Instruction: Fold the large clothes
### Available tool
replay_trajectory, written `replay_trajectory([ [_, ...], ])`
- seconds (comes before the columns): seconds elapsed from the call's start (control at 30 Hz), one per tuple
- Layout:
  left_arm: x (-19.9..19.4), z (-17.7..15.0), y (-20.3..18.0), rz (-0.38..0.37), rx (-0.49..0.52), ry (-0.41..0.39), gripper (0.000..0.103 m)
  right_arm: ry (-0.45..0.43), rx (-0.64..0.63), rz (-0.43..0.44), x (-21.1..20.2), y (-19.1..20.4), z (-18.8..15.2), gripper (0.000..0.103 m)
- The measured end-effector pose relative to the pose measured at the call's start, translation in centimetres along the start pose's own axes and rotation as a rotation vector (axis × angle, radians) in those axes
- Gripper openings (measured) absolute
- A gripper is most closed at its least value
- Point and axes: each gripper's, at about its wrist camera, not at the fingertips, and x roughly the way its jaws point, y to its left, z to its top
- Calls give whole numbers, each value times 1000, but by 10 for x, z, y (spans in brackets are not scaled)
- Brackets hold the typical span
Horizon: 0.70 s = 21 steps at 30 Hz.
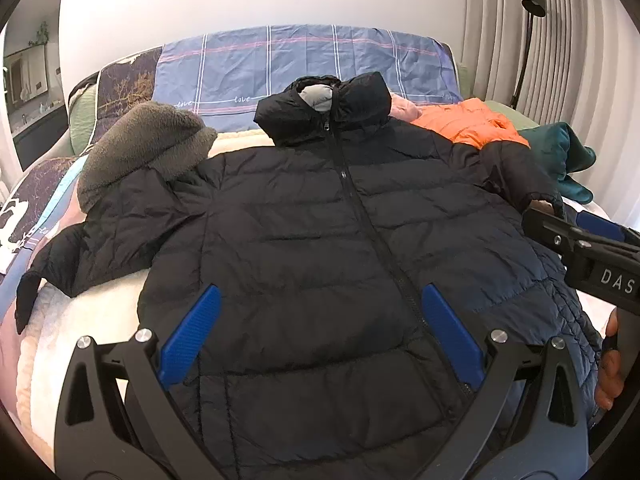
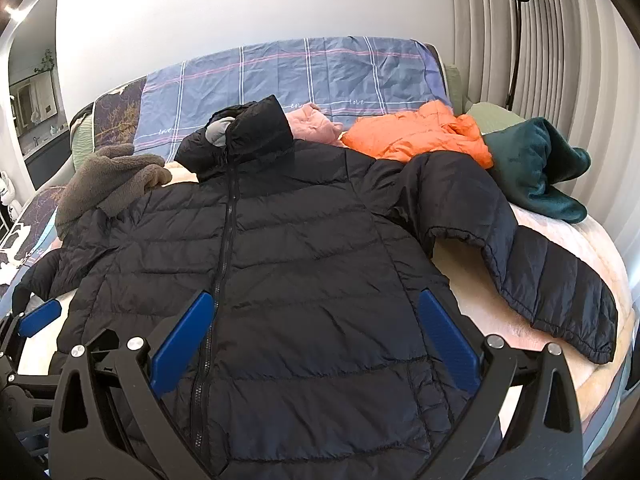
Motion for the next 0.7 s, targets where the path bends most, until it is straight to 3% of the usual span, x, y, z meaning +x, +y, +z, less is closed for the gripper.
replay_trajectory([
  [0.47, 1, -4, 3, -11, -13, 11, 101, 7, -9, 5, 0, 4, -2, 102],
  [0.7, 8, -4, 18, -10, -82, 35, 101, 25, -7, 18, 6, 7, -4, 102],
])
